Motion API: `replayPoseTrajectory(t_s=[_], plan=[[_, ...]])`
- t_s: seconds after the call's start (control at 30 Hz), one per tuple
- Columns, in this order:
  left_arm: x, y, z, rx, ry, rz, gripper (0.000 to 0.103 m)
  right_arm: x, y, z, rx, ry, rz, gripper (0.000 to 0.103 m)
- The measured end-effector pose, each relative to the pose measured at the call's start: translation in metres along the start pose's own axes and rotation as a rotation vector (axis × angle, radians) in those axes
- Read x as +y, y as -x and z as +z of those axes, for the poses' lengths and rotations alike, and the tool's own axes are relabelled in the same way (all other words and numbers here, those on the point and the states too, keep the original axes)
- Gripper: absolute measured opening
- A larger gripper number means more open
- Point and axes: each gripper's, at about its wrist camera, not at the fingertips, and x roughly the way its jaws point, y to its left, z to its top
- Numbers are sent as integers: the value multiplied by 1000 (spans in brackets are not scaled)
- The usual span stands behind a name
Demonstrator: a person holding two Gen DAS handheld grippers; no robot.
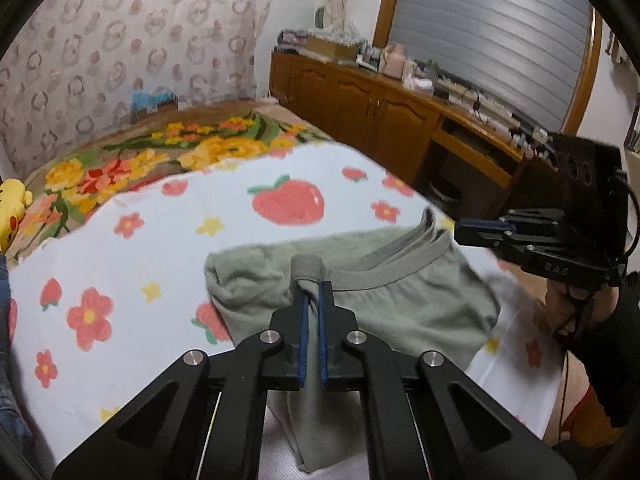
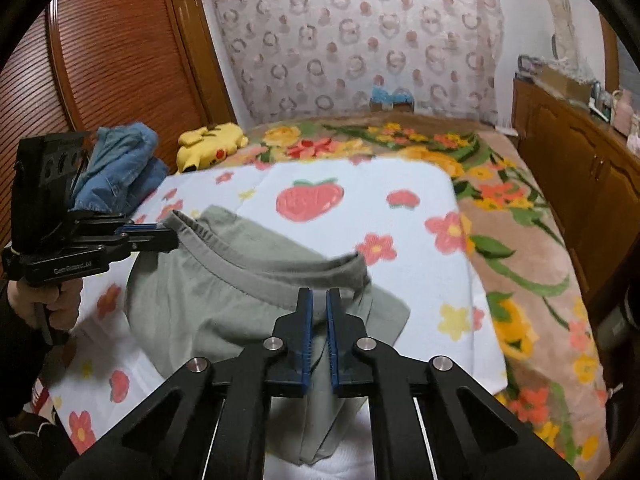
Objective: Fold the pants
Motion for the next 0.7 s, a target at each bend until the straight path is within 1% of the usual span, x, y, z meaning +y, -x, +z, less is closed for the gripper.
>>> replayPoseTrajectory(t_s=[0.1,0.23,0.33,0.4,0.47,0.53,0.6,0.7], plan=[[4,9,8,-38,17,6,5,1,7,2,-31,16,-3,1],[10,10,14,-54,19,35,5,6,6,4,-47,29,-7,0],[17,2,16,-45,26,58,5,6,-1,2,-27,17,-11,1],[22,-8,16,-22,32,81,5,7,-5,1,-15,10,-11,1],[26,-13,14,-4,40,85,5,6,-5,2,-5,-1,-4,1],[27,-18,12,5,40,88,5,6,-7,4,4,-5,-13,4],[27,-20,11,8,39,90,5,5,-11,6,15,-8,-21,16],[28,-21,9,12,41,92,5,4,-17,9,39,-11,-30,24]])
